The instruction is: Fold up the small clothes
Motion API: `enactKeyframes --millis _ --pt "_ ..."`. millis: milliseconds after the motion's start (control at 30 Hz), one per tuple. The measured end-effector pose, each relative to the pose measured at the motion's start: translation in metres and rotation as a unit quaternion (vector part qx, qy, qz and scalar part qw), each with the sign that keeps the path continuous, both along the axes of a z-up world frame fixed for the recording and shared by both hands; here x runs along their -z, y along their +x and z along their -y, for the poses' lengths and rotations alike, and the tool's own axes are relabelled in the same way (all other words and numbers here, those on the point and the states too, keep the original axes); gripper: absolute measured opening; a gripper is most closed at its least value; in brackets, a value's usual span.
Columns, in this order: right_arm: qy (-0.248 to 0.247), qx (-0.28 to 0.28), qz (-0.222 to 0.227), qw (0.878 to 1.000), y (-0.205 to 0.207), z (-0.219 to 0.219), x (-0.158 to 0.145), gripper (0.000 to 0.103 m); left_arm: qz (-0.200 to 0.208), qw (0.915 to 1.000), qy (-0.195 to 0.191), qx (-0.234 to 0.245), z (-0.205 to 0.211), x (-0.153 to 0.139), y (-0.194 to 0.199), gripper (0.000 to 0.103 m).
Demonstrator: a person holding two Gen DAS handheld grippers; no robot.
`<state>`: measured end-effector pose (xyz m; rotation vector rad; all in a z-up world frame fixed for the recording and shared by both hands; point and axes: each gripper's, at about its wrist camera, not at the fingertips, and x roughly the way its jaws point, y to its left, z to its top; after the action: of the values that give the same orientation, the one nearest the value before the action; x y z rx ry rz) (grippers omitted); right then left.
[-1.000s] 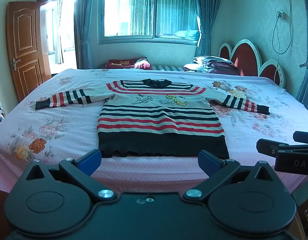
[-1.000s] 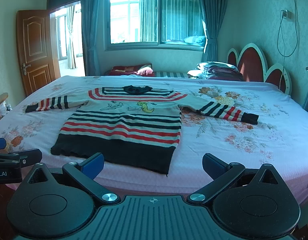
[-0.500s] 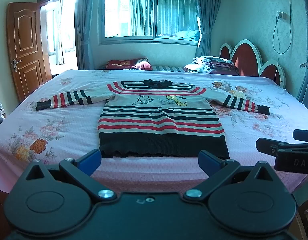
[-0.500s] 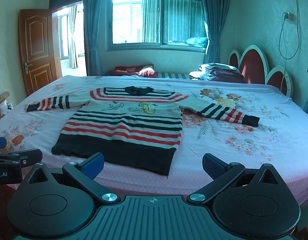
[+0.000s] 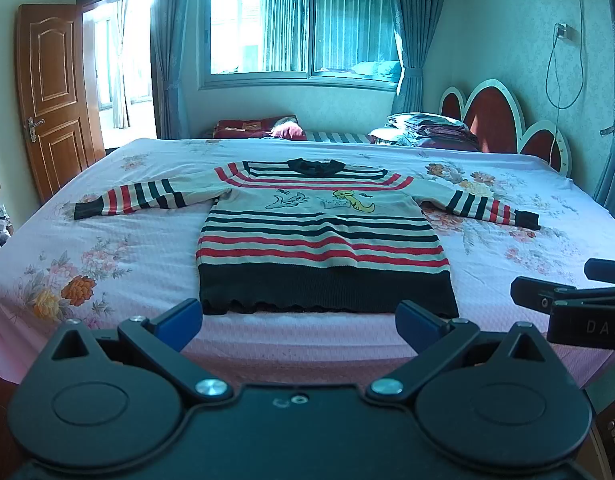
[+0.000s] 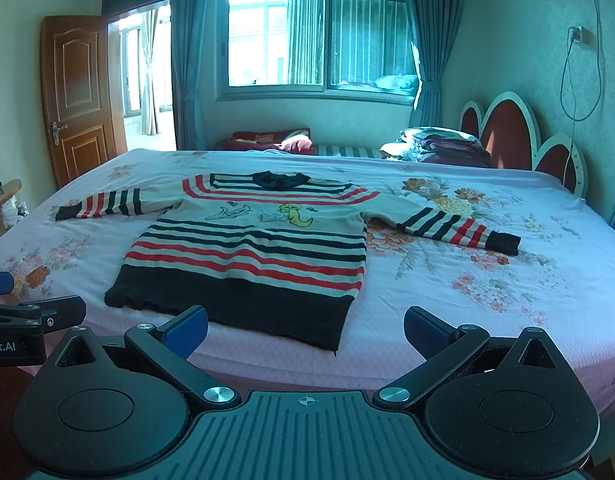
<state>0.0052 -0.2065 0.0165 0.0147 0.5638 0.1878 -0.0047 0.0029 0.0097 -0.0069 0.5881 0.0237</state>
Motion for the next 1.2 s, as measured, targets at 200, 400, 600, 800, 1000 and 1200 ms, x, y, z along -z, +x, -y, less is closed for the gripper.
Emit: enactKeyframes --millis 200,400,600,800,1000,1200 --pt "0.001 0.0 -0.001 1.0 0.001 0.001 0.0 0.103 -0.001 1.0 0.001 0.0 0.001 0.001 -0.001 0.103" --pt "0.002 0.001 -0.003 1.0 0.002 0.0 0.001 0.103 -0.001 1.0 0.002 -0.002 0.002 0.002 0.0 0.103" --pt "0.004 0.003 -0.009 1.0 0.006 0.003 0.005 0.103 -0.005 1.0 0.001 -0.002 0.002 0.005 0.001 0.103" --pt "0.007 0.005 -0.01 1.0 0.009 0.005 0.006 0.103 -0.007 1.0 0.001 -0.002 0.004 0.007 0.003 0.103" --pt "0.009 0.01 -0.014 1.0 0.017 0.006 0.007 0.103 -0.015 0.9999 0.006 -0.005 0.003 0.013 0.019 0.103" --pt "0.01 0.026 -0.017 0.999 0.04 0.006 0.01 0.103 -0.02 0.9998 -0.001 -0.002 -0.007 0.016 0.048 0.103"
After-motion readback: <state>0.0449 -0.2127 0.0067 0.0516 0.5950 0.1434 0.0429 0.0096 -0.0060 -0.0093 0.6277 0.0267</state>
